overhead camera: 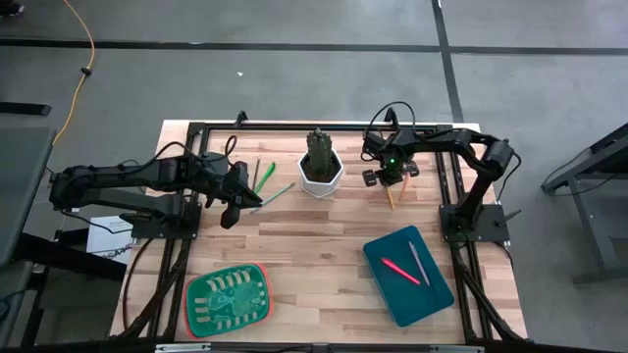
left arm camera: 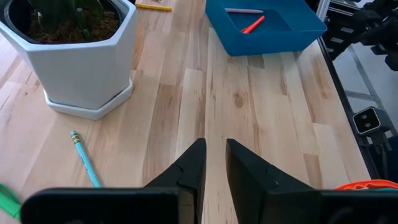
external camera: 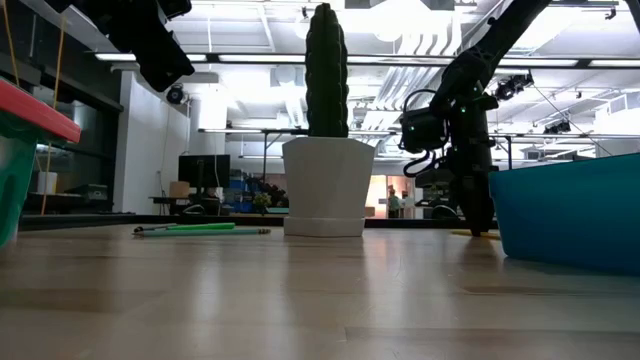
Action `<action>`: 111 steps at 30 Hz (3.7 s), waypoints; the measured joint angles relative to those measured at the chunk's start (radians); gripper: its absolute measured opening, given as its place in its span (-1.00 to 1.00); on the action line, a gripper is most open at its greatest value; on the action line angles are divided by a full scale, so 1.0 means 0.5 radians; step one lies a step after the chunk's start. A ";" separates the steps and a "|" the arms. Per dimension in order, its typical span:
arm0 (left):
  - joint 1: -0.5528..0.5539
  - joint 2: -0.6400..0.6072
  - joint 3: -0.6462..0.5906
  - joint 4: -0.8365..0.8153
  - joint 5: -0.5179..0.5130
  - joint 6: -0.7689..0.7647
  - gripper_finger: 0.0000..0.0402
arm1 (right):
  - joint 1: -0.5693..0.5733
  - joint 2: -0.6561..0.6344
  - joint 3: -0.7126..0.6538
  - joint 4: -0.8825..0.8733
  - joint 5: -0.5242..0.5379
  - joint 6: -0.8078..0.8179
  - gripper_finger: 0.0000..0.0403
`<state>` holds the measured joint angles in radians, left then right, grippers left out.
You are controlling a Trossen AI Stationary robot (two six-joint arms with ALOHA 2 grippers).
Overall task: Sort pens & pencils
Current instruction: Put the yellow pencil into the green bin
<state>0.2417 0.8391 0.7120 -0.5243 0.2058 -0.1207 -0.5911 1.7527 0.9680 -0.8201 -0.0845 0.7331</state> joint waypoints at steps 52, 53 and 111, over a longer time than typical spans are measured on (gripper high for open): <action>0.000 -0.001 0.098 0.873 0.181 -0.183 -0.75 | 0.382 -1.526 -0.001 0.333 0.234 0.444 -0.97; 0.000 0.000 0.098 0.884 0.181 -0.194 -0.75 | 0.415 -1.543 -0.001 0.372 0.259 0.456 -0.97; -0.536 0.732 0.097 1.853 -0.530 -0.658 -0.34 | 1.372 -1.156 0.002 2.066 0.079 -0.066 -0.97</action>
<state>-0.0265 1.2050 0.7605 0.4023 -0.0594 -0.4500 0.0948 1.1747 0.9688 0.2130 -0.0448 0.7002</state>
